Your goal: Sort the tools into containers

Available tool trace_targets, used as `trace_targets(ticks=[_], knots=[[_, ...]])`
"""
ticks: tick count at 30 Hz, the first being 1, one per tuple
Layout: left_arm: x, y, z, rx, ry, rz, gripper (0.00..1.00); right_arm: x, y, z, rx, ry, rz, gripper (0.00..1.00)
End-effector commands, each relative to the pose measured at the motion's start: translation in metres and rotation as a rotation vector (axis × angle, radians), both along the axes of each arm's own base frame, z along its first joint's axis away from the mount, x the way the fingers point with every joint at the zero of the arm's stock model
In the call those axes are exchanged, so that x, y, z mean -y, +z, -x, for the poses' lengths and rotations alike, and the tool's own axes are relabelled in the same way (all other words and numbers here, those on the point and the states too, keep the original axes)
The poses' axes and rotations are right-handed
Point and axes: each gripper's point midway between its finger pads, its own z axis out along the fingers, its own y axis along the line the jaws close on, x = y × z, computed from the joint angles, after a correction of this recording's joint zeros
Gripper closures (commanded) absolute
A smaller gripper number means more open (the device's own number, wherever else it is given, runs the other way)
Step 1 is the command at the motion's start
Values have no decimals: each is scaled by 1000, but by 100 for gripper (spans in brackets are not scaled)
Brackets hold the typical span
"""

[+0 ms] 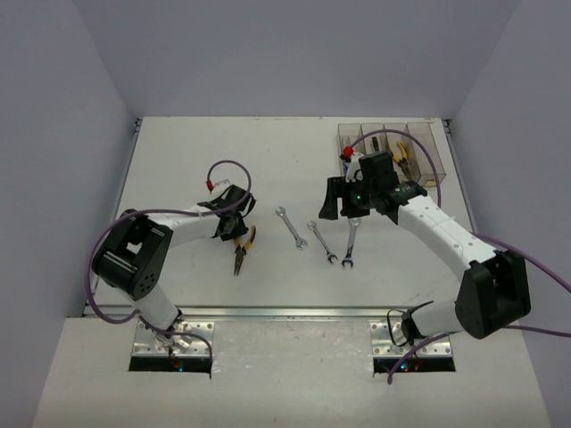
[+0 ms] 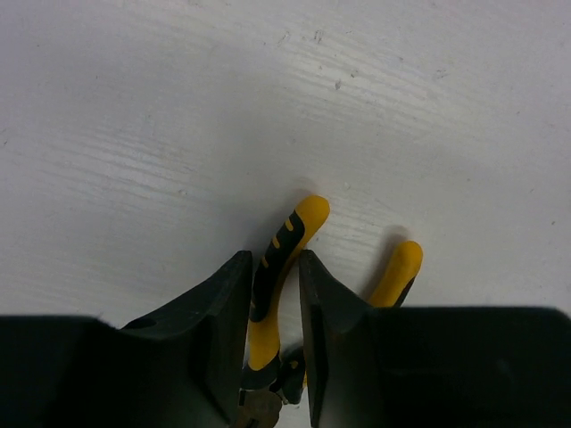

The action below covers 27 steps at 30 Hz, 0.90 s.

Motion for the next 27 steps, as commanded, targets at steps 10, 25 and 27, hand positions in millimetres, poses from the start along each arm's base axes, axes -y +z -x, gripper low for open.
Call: trace_targets(ticks=[10,25,27], knots=[[9,1,24,3,-34,72,100,-57,13,22,13,183,-315,19],[99,136,31,360,-138,445,100,-152,-11,68,-146,342,-611,40],[102,144,32,375,-130,472,100,-158,-7,73,-139,376,-630,45]])
